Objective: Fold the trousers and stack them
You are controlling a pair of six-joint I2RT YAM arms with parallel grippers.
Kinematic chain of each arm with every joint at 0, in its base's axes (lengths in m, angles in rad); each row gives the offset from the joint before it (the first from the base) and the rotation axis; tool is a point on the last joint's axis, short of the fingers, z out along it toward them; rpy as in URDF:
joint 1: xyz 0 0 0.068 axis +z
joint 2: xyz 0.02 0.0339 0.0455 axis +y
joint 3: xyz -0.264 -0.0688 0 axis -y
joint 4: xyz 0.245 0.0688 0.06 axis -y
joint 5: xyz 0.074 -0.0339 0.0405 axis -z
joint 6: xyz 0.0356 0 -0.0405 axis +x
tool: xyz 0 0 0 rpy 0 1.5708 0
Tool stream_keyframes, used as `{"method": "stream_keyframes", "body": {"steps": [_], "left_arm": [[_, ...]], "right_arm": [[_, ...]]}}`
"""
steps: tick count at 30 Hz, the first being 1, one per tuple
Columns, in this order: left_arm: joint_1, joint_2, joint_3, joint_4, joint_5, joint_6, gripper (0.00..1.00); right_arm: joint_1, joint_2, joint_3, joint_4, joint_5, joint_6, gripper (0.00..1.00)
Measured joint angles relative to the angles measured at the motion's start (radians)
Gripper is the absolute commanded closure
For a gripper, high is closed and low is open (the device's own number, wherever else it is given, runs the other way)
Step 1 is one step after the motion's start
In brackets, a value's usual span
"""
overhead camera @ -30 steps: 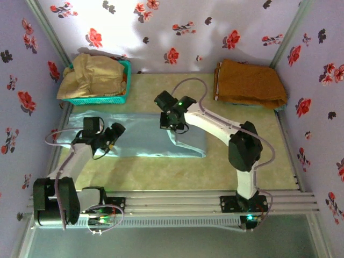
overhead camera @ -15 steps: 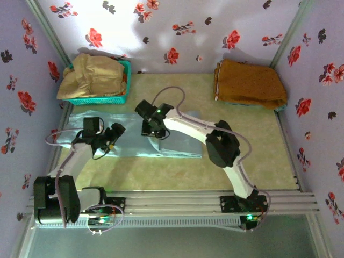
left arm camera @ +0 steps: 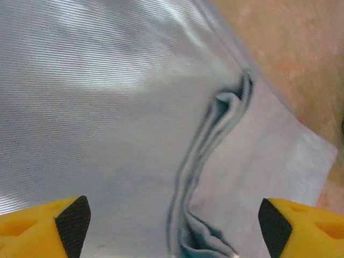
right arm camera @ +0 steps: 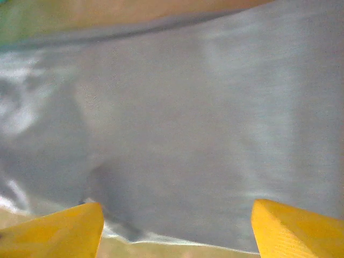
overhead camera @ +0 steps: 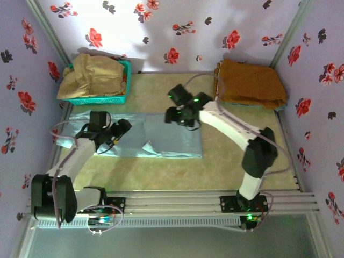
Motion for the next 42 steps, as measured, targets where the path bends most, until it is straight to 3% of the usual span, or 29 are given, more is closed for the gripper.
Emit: {"method": "stream_keyframes", "body": {"steps": [4, 8, 10, 13, 18, 28, 33, 37, 40, 42], "left_arm": [[-0.150, 0.135, 0.139, -0.015, -0.031, 0.033, 0.27], [-0.294, 0.250, 0.258, -0.054, -0.099, 0.084, 0.25], [-0.349, 0.278, 0.275, -0.077, -0.134, 0.105, 0.29], [-0.413, 0.319, 0.277, -0.122, -0.192, 0.131, 0.51], [-0.459, 0.342, 0.209, -0.147, -0.256, 0.134, 1.00], [-0.463, 0.136, 0.041, -0.183, -0.359, 0.087, 1.00], [-0.463, 0.147, 0.042, -0.195, -0.378, 0.087, 0.99], [-0.463, 0.117, 0.042, -0.239, -0.391, 0.087, 0.76], [-0.436, 0.037, 0.077, -0.314, -0.398, 0.114, 0.73], [-0.388, -0.006, 0.129, -0.352, -0.403, 0.133, 0.66]], "right_arm": [[-0.133, -0.043, -0.127, 0.014, 0.013, -0.043, 0.25], [-0.206, -0.015, -0.227, 0.046, 0.003, -0.089, 0.23], [-0.233, -0.002, -0.260, 0.069, -0.014, -0.105, 0.23], [-0.266, 0.023, -0.288, 0.114, -0.034, -0.121, 0.23], [-0.300, 0.067, -0.308, 0.181, -0.064, -0.138, 0.25], [-0.339, 0.071, -0.316, 0.243, -0.104, -0.146, 0.26], [-0.342, 0.069, -0.316, 0.247, -0.115, -0.149, 0.25], [-0.352, 0.056, -0.316, 0.247, -0.123, -0.164, 0.23], [-0.356, 0.044, -0.316, 0.251, -0.154, -0.182, 0.25], [-0.357, 0.031, -0.334, 0.279, -0.184, -0.190, 0.27]]}}
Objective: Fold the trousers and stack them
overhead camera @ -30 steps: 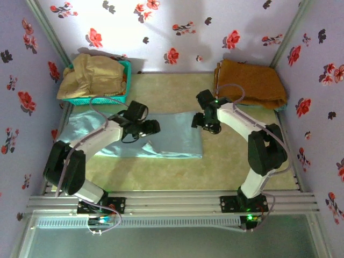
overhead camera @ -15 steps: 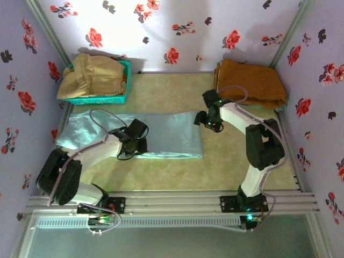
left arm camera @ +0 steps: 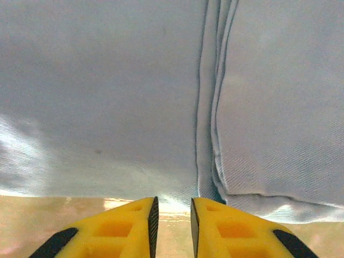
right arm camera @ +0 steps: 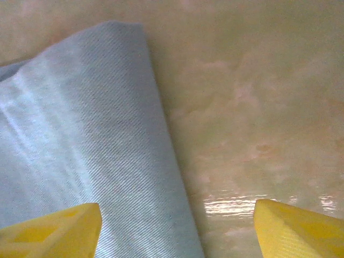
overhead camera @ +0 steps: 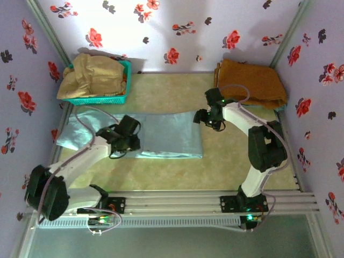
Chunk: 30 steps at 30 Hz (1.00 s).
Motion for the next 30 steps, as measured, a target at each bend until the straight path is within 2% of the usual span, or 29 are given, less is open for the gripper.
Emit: {"method": "stream_keyframes", "body": {"steps": [4, 7, 11, 13, 17, 19, 22, 27, 30], "left_arm": [[0.168, -0.102, 0.058, -0.015, 0.008, 0.031, 0.51], [0.292, -0.155, 0.058, -0.019, 0.036, 0.039, 0.46], [0.363, -0.161, 0.045, -0.010, 0.096, 0.042, 0.43], [0.375, -0.161, 0.028, -0.004, 0.127, 0.041, 0.42], [0.379, -0.158, 0.004, 0.009, 0.170, 0.041, 0.42], [0.380, -0.158, -0.003, 0.013, 0.184, 0.042, 0.43], [0.382, -0.158, -0.011, 0.016, 0.201, 0.042, 0.43], [0.386, -0.158, -0.011, 0.035, 0.217, 0.042, 0.43], [0.386, -0.155, -0.020, 0.062, 0.225, 0.039, 0.43]], "right_arm": [[0.005, -0.058, -0.114, 0.051, -0.074, -0.011, 0.26], [0.012, -0.093, -0.206, 0.072, -0.124, -0.016, 0.25], [0.030, -0.092, -0.258, 0.092, -0.170, -0.017, 0.28], [0.048, -0.080, -0.258, 0.107, -0.185, -0.019, 0.35], [0.082, -0.050, -0.255, 0.132, -0.205, -0.023, 0.62], [0.084, -0.050, -0.254, 0.131, -0.207, -0.024, 0.70], [0.083, -0.050, -0.241, 0.107, -0.189, -0.017, 1.00], [0.065, -0.064, -0.228, 0.068, -0.125, 0.012, 1.00], [0.009, -0.124, -0.242, 0.018, -0.023, 0.039, 1.00]]}}
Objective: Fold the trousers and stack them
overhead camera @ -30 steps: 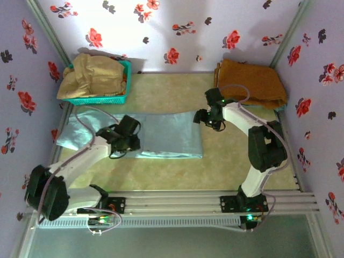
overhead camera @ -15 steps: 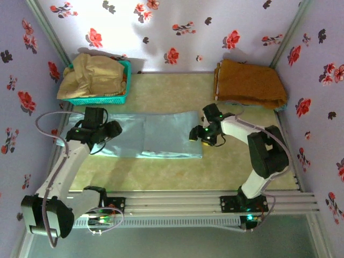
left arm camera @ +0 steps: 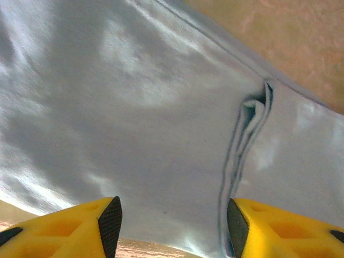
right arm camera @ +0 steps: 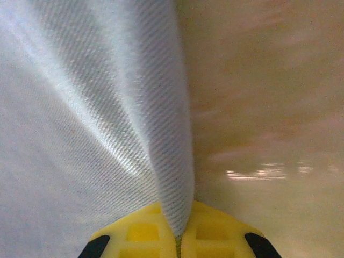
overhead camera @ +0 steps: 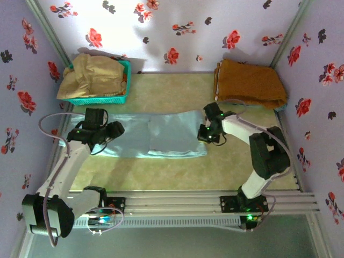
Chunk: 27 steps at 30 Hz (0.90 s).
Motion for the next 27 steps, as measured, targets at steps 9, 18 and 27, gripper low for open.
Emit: {"method": "stream_keyframes", "body": {"steps": [9, 18, 27], "left_arm": [[0.000, 0.051, -0.074, 0.068, 0.051, -0.032, 0.42], [0.000, 0.119, -0.074, 0.106, 0.059, -0.034, 0.35], [0.000, 0.174, -0.043, 0.126, 0.060, -0.034, 0.34]], "right_arm": [[-0.306, -0.134, 0.034, -0.144, 0.259, -0.005, 1.00], [-0.395, 0.009, 0.026, -0.121, 0.239, -0.044, 0.32], [-0.536, 0.015, 0.009, -0.102, 0.267, -0.072, 0.19]]}}
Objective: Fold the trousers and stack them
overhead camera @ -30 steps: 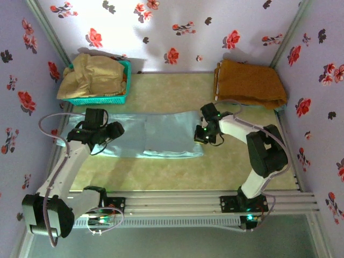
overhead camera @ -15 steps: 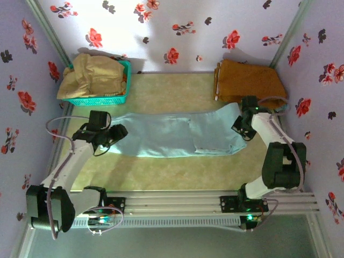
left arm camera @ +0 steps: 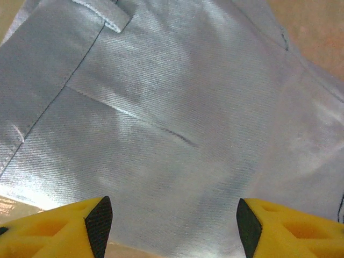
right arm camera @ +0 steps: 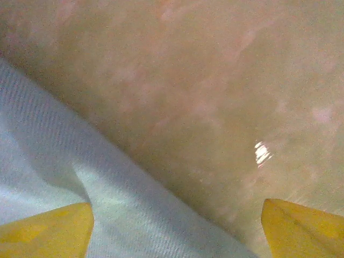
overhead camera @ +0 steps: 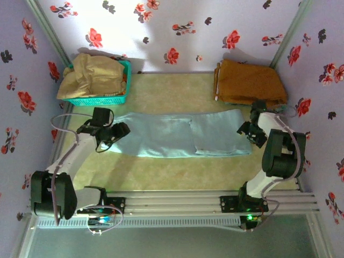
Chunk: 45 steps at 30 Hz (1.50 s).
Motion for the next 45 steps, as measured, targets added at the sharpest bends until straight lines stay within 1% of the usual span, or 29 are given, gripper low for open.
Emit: {"method": "stream_keyframes", "body": {"steps": [3, 4, 6, 8, 9, 10, 12, 14, 16, 17, 21, 26, 30, 33, 36, 40, 43, 45], "left_arm": [[0.003, 0.018, 0.006, 0.008, -0.002, 0.000, 0.33], [0.008, 0.020, 0.006, 0.008, -0.004, 0.000, 0.31], [0.020, 0.019, 0.006, 0.012, -0.009, -0.001, 0.29], [0.048, 0.019, 0.004, 0.025, -0.010, -0.005, 0.24], [0.070, 0.019, 0.002, 0.031, -0.012, -0.011, 0.22], [0.094, 0.019, 0.001, 0.038, -0.013, -0.020, 0.21], [0.136, 0.019, -0.009, 0.058, -0.021, -0.036, 0.21], [0.172, 0.019, -0.027, 0.079, -0.029, -0.053, 0.20], [0.201, 0.021, -0.052, 0.094, -0.042, -0.072, 0.20], [0.211, 0.023, -0.065, 0.102, -0.047, -0.079, 0.20], [0.231, 0.055, -0.124, 0.131, -0.070, -0.097, 0.21], [0.239, 0.120, -0.159, 0.159, -0.087, -0.099, 0.24], [0.234, 0.118, -0.182, 0.200, -0.078, -0.101, 0.26], [0.197, 0.092, -0.217, 0.242, -0.076, -0.115, 0.26], [0.135, 0.056, -0.257, 0.280, -0.079, -0.138, 0.27], [0.061, -0.025, -0.326, 0.312, -0.079, -0.183, 0.26], [0.013, -0.107, -0.373, 0.294, -0.075, -0.219, 0.26], [-0.005, -0.157, -0.386, 0.254, -0.068, -0.235, 0.24]], "right_arm": [[-0.029, 0.048, 0.000, 0.048, -0.080, -0.007, 0.27], [-0.034, 0.071, -0.003, 0.068, -0.117, -0.010, 0.27], [-0.042, 0.068, -0.008, 0.079, -0.136, -0.009, 0.29], [-0.050, 0.056, -0.025, 0.094, -0.149, -0.011, 0.34], [-0.056, 0.050, -0.031, 0.100, -0.156, -0.013, 0.42], [-0.061, 0.045, -0.037, 0.104, -0.163, -0.014, 0.52], [-0.075, 0.035, -0.053, 0.116, -0.187, -0.011, 0.68], [-0.078, 0.024, -0.073, 0.145, -0.237, 0.004, 0.80], [-0.073, 0.008, -0.093, 0.175, -0.293, 0.008, 0.98], [-0.071, 0.001, -0.098, 0.178, -0.310, 0.016, 1.00], [-0.063, -0.040, -0.101, 0.178, -0.367, 0.026, 1.00], [-0.056, -0.129, -0.085, 0.145, -0.357, 0.045, 1.00], [-0.045, -0.161, 0.034, 0.070, -0.358, 0.044, 1.00], [-0.011, -0.161, 0.145, 0.026, -0.355, 0.041, 1.00], [0.066, -0.164, 0.256, -0.021, -0.324, 0.032, 1.00], [0.215, -0.174, 0.388, -0.078, -0.267, 0.017, 1.00], [0.341, -0.180, 0.473, -0.116, -0.220, 0.010, 1.00], [0.438, -0.177, 0.524, -0.138, -0.183, 0.008, 1.00]]}}
